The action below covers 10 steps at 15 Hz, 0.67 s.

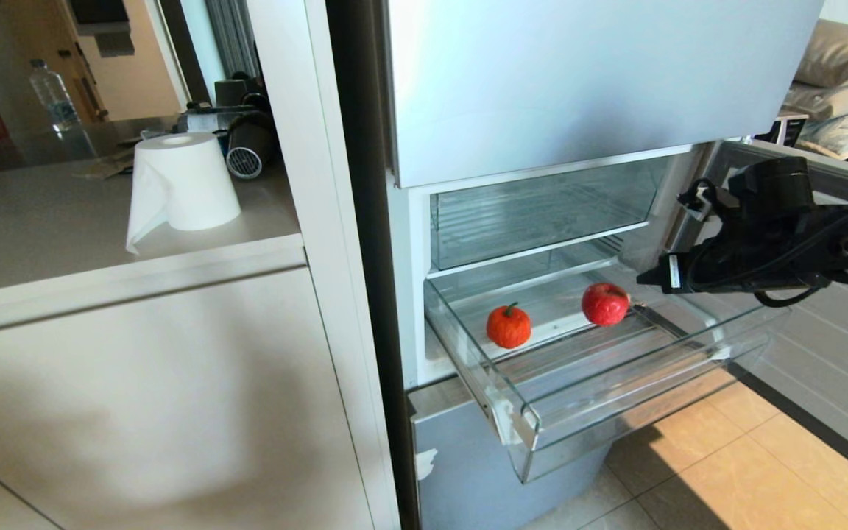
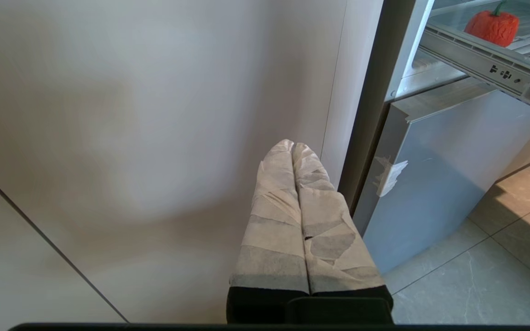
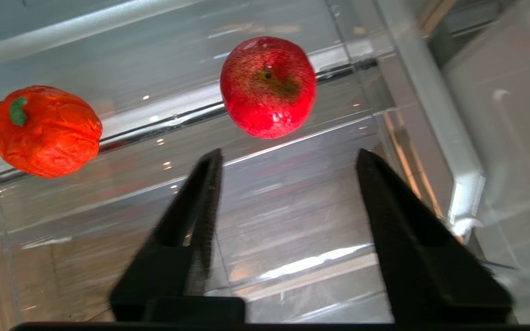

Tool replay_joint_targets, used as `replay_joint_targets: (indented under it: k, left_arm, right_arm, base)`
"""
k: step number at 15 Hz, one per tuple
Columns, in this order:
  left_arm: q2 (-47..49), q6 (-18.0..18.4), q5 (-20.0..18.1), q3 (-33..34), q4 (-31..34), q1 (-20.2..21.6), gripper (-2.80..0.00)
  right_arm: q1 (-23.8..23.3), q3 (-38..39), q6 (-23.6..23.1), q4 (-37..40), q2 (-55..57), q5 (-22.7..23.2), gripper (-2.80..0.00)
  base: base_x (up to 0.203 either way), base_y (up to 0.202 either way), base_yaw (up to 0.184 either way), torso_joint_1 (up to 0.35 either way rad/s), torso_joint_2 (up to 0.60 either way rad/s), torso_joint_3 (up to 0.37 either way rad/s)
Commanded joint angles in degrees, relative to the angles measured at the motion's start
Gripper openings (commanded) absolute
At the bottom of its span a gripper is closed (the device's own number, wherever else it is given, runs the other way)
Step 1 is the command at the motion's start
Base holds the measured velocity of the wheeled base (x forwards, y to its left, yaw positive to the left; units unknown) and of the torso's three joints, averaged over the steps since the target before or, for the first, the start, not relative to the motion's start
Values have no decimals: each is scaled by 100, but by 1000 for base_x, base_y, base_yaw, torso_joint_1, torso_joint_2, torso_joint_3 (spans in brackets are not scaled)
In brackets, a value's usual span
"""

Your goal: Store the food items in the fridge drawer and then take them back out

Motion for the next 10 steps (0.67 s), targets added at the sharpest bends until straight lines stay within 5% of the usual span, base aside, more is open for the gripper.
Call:
replay_joint_targets:
  k: [1,10]
  left_arm:
    - [1,-2,2,0,0,0,-280]
    - [1,-2,2,0,0,0,-280]
  right_arm:
    - [22,-631,3,469,470,-7,0]
    - [59,-2361,5,1092,1905,-203,0]
  base:
    - [0,0,0,0,0,0]
    - [0,0,0,0,0,0]
